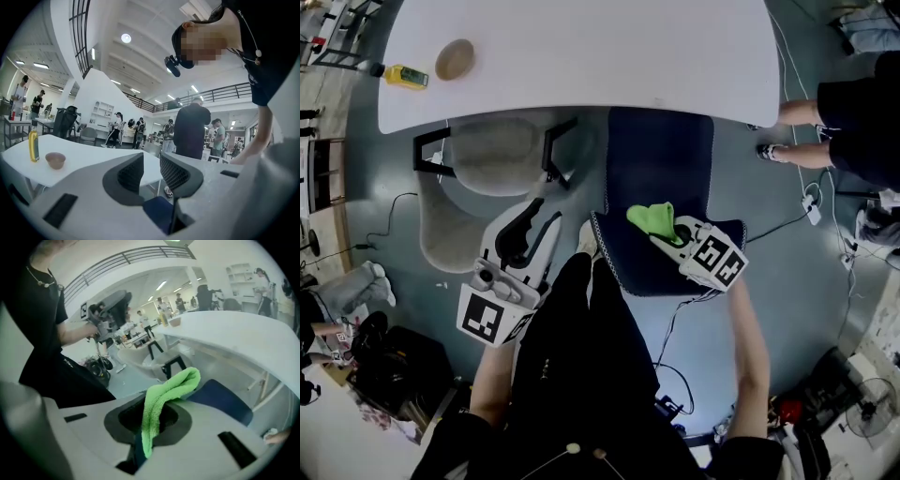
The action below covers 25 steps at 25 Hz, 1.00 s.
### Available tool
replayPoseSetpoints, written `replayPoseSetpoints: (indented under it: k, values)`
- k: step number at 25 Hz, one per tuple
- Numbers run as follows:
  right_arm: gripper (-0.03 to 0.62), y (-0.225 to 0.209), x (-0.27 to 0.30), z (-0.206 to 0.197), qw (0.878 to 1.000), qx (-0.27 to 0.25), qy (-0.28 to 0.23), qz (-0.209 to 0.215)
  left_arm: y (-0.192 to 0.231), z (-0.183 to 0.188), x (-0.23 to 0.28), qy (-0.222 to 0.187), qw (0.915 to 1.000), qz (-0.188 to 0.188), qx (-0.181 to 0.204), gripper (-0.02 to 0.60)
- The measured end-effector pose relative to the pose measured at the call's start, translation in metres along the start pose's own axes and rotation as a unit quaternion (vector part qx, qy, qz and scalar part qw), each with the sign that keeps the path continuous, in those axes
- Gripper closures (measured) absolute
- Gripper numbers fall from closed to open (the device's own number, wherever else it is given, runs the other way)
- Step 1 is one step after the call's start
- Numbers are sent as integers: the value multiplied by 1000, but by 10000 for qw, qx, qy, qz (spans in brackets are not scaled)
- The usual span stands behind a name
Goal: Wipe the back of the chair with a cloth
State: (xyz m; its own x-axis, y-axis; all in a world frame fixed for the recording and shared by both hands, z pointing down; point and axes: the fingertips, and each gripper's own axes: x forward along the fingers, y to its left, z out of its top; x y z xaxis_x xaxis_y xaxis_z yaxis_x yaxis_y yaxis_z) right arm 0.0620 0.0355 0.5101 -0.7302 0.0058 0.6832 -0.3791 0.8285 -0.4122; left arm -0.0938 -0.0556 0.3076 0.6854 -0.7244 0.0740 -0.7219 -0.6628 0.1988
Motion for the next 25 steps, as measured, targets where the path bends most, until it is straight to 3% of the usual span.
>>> replayPoseSetpoints:
  k: [4,7,12,16,20,23,25]
  values:
    - [574,-73,2,-60,9932,137,803,-834,1,-12,-4,87,9999,104,-79,483]
    - [574,-110,14,-117,9806,326,1565,-1138,5,-23,-10,216,9995,217,-115,483]
    - [574,-126,43,-217,9505,838,2847,-917,21,-45,-23,436,9977,500,-151,483]
    - [576,-140,42,-267,9175,1072,3668,-1103,31,-61,-29,517,9958,730,-209,483]
    - [574,-163,40,-276,8946,502,4239,-1321,32,-79,-34,609,9938,868,-339,483]
    - [575,-161,38,-301,8635,284,4940,-973,26,-89,-36,661,9930,890,-407,483]
    - [576,-152,42,-314,8569,244,5110,-633,25,-92,-39,678,9926,923,-411,483]
